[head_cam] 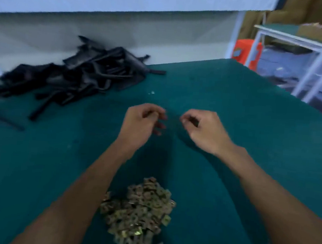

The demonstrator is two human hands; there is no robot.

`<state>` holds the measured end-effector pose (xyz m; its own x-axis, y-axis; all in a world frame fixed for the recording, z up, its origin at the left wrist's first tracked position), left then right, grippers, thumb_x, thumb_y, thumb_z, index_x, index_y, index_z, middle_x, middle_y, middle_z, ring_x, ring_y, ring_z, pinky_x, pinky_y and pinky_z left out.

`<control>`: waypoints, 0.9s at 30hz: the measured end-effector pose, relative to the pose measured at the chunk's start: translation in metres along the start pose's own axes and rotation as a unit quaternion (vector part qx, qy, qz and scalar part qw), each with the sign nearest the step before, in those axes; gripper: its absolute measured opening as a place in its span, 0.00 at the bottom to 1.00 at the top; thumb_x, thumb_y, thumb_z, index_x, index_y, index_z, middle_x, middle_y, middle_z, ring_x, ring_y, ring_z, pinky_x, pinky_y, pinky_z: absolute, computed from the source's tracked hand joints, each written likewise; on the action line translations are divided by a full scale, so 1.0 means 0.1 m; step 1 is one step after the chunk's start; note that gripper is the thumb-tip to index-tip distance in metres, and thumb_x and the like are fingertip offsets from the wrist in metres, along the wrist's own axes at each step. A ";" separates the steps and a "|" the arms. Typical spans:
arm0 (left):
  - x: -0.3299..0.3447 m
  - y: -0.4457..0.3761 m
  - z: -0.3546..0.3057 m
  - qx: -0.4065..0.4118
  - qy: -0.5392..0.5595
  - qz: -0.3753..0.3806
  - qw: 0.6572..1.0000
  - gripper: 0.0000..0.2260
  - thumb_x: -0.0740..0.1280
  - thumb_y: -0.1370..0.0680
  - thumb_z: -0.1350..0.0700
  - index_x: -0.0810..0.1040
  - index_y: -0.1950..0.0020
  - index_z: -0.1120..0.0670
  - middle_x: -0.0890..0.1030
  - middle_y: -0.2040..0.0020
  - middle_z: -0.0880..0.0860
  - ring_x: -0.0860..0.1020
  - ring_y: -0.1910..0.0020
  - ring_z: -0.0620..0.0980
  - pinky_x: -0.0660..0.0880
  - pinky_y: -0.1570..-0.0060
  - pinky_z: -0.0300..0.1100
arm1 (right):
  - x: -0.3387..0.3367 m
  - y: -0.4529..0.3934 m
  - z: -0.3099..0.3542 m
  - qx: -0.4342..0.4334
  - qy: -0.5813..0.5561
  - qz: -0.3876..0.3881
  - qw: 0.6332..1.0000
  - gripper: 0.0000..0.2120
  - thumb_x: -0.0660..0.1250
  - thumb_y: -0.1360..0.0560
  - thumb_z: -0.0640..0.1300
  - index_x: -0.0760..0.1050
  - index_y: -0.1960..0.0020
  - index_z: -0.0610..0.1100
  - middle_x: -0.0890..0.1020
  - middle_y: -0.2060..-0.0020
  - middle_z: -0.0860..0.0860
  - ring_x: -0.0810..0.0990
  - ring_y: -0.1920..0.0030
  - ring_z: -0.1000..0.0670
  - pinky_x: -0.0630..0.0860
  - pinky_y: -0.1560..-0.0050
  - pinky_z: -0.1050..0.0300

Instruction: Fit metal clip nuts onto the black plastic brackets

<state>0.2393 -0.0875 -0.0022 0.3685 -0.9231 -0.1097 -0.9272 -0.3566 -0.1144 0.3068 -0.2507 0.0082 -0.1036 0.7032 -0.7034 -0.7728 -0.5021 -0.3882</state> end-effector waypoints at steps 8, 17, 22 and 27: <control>-1.51 0.13 0.68 -0.003 0.196 -0.245 0.950 0.09 0.59 0.19 0.62 0.77 0.56 0.57 0.63 0.72 0.48 0.58 0.75 0.47 0.58 0.76 0.38 | 1.57 -1.27 0.48 -0.060 0.170 0.133 0.975 0.13 0.64 0.23 0.40 0.86 0.48 0.46 0.74 0.33 0.50 0.66 0.30 0.45 0.68 0.31 0.47; -1.40 -0.03 0.66 -0.038 0.167 -0.207 0.963 0.12 0.62 0.22 0.57 0.80 0.64 0.49 0.67 0.74 0.46 0.62 0.75 0.46 0.59 0.73 0.39 | 2.16 -1.89 1.53 -0.159 -0.008 0.094 0.983 0.23 0.74 0.27 0.45 0.71 0.34 0.47 0.71 0.35 0.49 0.78 0.45 0.47 0.75 0.43 0.48; -1.42 -0.02 0.68 -0.036 0.154 -0.210 0.965 0.09 0.62 0.26 0.56 0.79 0.65 0.48 0.67 0.74 0.45 0.62 0.73 0.47 0.58 0.70 0.44 | 2.37 -1.96 1.68 -0.179 0.127 0.118 0.968 0.11 0.68 0.19 0.43 0.79 0.37 0.46 0.83 0.49 0.44 0.80 0.54 0.44 0.77 0.59 0.50; -1.44 0.00 0.65 -0.026 0.182 -0.217 0.959 0.07 0.63 0.22 0.56 0.79 0.54 0.57 0.73 0.69 0.49 0.68 0.72 0.48 0.68 0.71 0.44 | 1.83 -1.82 1.65 -0.186 0.137 0.061 0.971 0.12 0.68 0.22 0.50 0.81 0.40 0.51 0.86 0.51 0.48 0.83 0.50 0.44 0.79 0.51 0.51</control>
<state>0.1905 0.0549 -0.0502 0.6824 -0.6713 0.2892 -0.6967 -0.7171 -0.0203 0.3254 0.0521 0.0482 0.0289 0.4928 -0.8697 -0.4806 -0.7560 -0.4444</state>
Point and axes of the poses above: each hand's wrist, its own y-axis away from the middle knuckle, its own x-axis out of the palm, z = x × y, the point moved 9 cm from there along -y, towards the middle knuckle
